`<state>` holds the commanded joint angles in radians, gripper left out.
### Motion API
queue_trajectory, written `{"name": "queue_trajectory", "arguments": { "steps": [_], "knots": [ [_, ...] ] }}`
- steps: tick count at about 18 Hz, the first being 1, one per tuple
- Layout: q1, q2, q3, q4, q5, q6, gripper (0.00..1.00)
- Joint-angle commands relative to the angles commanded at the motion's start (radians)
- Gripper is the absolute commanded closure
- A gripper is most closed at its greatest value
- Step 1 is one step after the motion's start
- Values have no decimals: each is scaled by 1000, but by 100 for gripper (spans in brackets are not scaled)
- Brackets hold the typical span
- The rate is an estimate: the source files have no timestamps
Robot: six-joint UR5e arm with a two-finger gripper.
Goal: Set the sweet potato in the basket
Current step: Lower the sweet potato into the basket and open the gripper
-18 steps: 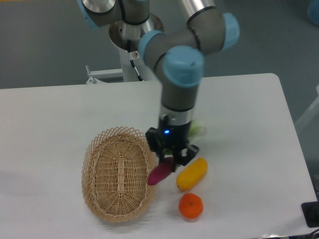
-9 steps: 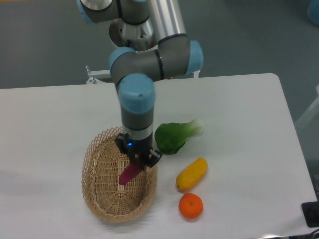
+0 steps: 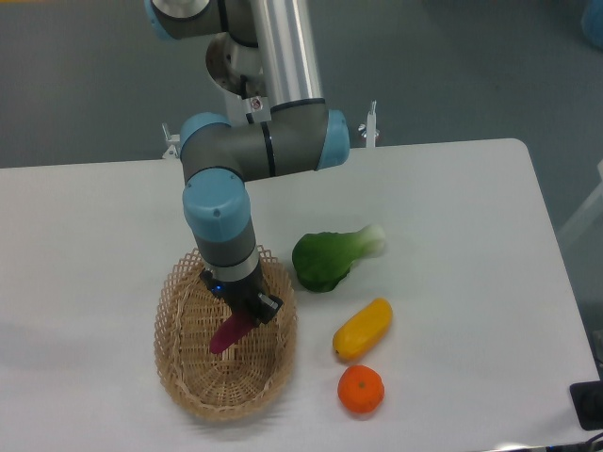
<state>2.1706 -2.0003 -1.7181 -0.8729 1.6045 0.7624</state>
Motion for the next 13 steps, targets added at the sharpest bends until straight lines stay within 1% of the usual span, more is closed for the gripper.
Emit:
{"name": "queue_trajectory", "arguments": {
  "steps": [7, 8, 10, 12, 13],
  "knots": [
    [0, -3, -14, 8, 3, 0, 72],
    [0, -3, -14, 8, 3, 0, 67],
    [-2, -6, -14, 6, 3, 0, 65],
    [0, -9, -14, 8, 8, 2, 58],
    [0, -8, -14, 8, 11, 2, 52]
  ]
}}
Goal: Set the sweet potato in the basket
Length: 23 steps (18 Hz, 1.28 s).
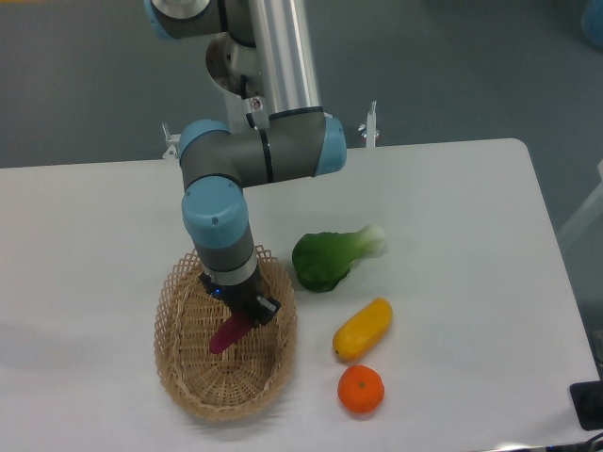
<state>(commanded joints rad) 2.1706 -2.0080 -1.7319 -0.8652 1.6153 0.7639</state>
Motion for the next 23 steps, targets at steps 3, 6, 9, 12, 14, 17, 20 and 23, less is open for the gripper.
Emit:
{"name": "queue_trajectory", "arguments": {
  "steps": [3, 6, 9, 12, 14, 17, 20, 23],
  "knots": [
    [-2, 0, 8, 0, 12, 5, 21],
    [-2, 2, 17, 2, 18, 5, 14],
    [0, 8, 21, -2, 20, 3, 0],
    [2, 17, 35, -6, 28, -2, 0],
    [2, 18, 66, -9, 32, -3, 0],
    [9, 29, 101, -12, 35, -47, 0],
    [41, 58, 121, -9, 31, -57, 0],
    [92, 80, 178, -5, 29, -52, 0]
  ]
}}
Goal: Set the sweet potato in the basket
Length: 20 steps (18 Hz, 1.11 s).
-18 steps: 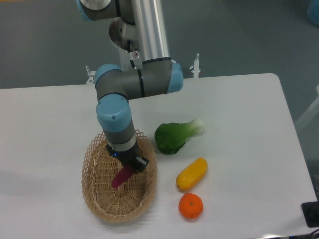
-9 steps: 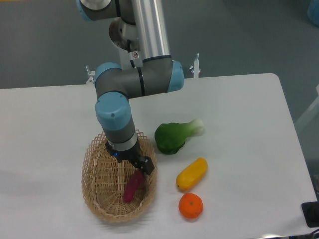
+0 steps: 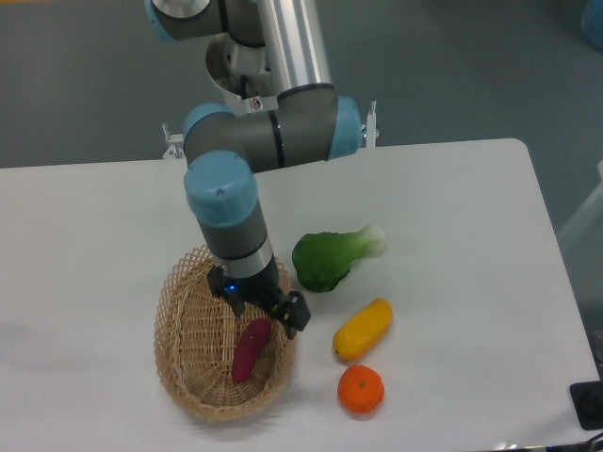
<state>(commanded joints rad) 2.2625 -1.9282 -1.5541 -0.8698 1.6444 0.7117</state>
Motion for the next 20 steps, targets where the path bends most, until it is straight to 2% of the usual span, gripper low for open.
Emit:
{"name": "queue_trajectory", "arguments": {
  "steps": [2, 4, 7, 10, 13, 16, 20],
  "knots": [
    [27, 3, 29, -11, 2, 21, 0],
    [69, 47, 34, -43, -1, 55, 0],
    [97, 63, 28, -118, -1, 174, 0],
    [126, 87, 34, -155, -5, 314, 0],
    [158, 97, 57, -256, -9, 431, 0],
    [172, 112, 57, -285, -18, 480, 0],
    [181, 118, 57, -287, -35, 482, 0]
  ]
}}
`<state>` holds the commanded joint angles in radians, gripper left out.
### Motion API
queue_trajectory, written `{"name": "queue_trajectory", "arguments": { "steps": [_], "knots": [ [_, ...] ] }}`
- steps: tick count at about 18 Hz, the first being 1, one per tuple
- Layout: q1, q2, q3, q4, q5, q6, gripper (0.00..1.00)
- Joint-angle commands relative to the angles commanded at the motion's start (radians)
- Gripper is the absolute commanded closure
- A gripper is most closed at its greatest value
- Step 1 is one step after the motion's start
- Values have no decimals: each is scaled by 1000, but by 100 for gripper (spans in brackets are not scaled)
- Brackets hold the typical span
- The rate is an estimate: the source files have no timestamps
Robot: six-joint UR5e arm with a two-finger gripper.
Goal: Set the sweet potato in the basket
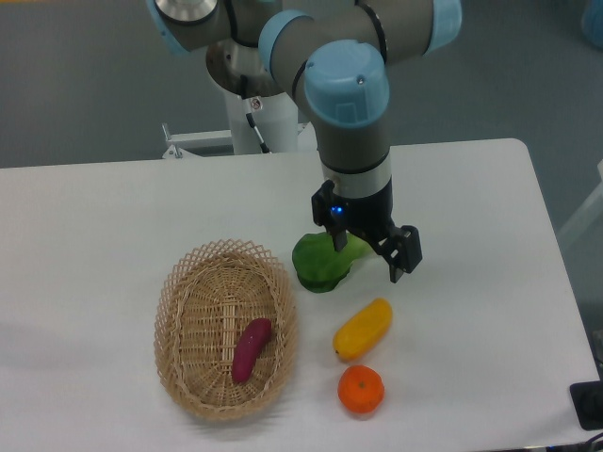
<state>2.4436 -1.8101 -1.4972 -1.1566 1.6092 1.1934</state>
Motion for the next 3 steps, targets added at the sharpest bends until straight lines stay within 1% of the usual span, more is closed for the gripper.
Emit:
{"name": "queue_trajectory", "arguments": {
  "steps": [3],
  "knots": [
    [8, 3, 0, 2, -14, 0, 0]
  ]
}}
